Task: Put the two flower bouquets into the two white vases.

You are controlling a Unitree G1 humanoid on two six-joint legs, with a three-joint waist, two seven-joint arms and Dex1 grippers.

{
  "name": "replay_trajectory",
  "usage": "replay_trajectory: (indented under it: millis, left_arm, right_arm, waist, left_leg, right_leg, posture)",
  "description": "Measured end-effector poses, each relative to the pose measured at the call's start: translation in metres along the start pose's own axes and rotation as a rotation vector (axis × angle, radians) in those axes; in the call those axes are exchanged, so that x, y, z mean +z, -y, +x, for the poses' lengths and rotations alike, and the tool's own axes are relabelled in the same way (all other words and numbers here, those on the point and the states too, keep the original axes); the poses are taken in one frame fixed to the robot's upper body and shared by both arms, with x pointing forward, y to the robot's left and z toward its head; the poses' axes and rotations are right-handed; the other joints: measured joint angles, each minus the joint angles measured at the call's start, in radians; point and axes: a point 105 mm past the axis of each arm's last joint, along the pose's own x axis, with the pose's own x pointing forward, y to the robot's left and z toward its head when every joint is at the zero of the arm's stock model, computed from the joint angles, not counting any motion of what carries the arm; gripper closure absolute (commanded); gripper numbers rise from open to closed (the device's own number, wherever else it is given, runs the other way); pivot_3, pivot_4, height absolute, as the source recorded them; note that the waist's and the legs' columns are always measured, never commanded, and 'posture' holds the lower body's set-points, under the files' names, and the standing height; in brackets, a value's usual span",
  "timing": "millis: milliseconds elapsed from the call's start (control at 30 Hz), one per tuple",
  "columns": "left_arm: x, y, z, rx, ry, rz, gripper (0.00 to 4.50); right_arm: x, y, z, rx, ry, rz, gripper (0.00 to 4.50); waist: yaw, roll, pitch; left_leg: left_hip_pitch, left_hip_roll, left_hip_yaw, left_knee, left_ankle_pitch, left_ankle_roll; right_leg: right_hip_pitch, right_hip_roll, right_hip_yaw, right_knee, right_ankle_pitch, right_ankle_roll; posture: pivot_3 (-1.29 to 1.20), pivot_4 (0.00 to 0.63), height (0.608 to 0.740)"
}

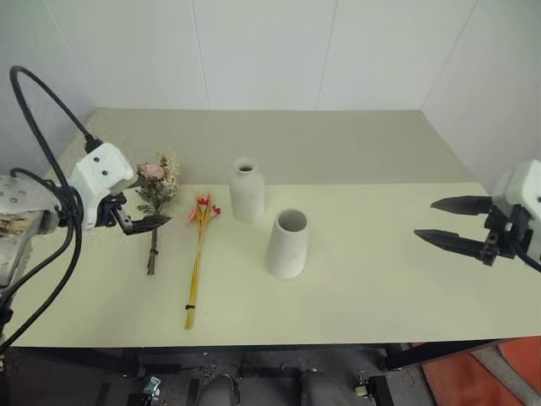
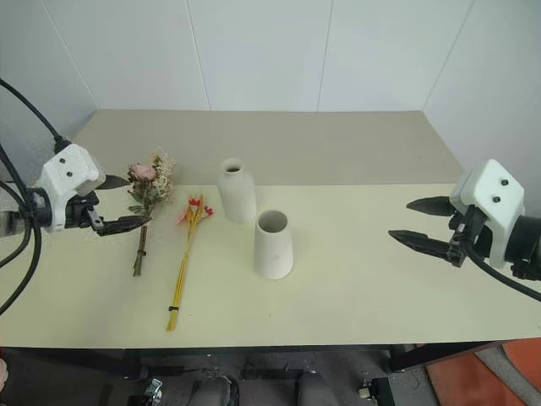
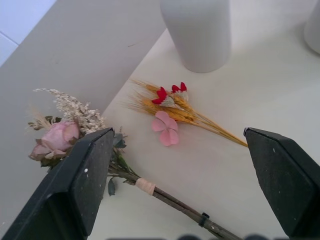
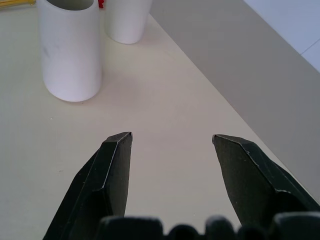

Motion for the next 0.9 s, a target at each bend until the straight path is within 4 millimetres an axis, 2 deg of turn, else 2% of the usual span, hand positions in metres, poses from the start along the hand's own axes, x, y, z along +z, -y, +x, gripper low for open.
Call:
replay_trajectory:
  millis: [500,700,767,900]
  left_arm:
    - [-0.012,0.006,0.0,-0.013,-0.064,-0.049,0.0]
    - [-0.04,-0.028,0.01,0.205,-0.191,-0.302,0.0]
    - [-0.046,-0.024,0.024,0.204,-0.207,-0.362,0.0]
    - [-0.066,-0.018,0.055,0.233,-0.271,-0.515,0.0]
  right_arm:
    - [0.001,0.002,0.002,0.01,0.01,0.003,1.39]
    - [0.034,0.007,0.017,0.005,0.107,-0.073,1.39]
    - [0.05,0.005,0.026,0.028,0.151,-0.087,1.39]
    - [0.078,-0.011,0.045,0.129,0.212,-0.13,1.39]
  waist:
    - [-0.001,0.0,0.0]
    - [-0.002,0.0,0.0]
    - [-0.002,0.0,0.0]
    - [0.0,-0.001,0.0]
  left_leg:
    - [0.0,0.0,0.0,0.0,0.0,0.0]
    - [0.0,0.0,-0.001,0.001,0.0,0.0]
    - [0.0,0.0,-0.001,0.0,0.0,0.0]
    - [-0.003,0.0,-0.004,0.001,0.0,0.0]
  right_leg:
    - [0.0,0.0,0.0,0.0,0.0,0.0]
    - [0.0,0.001,0.0,0.001,-0.003,0.005]
    - [0.0,0.0,0.0,0.001,0.001,0.0]
    - [-0.002,0.001,-0.002,0.001,0.001,-0.001]
  posture:
    - [0.0,0.15,0.74]
    - [0.0,0.15,0.74]
    - [0.0,0.15,0.74]
    - [0.0,0.15,0.74]
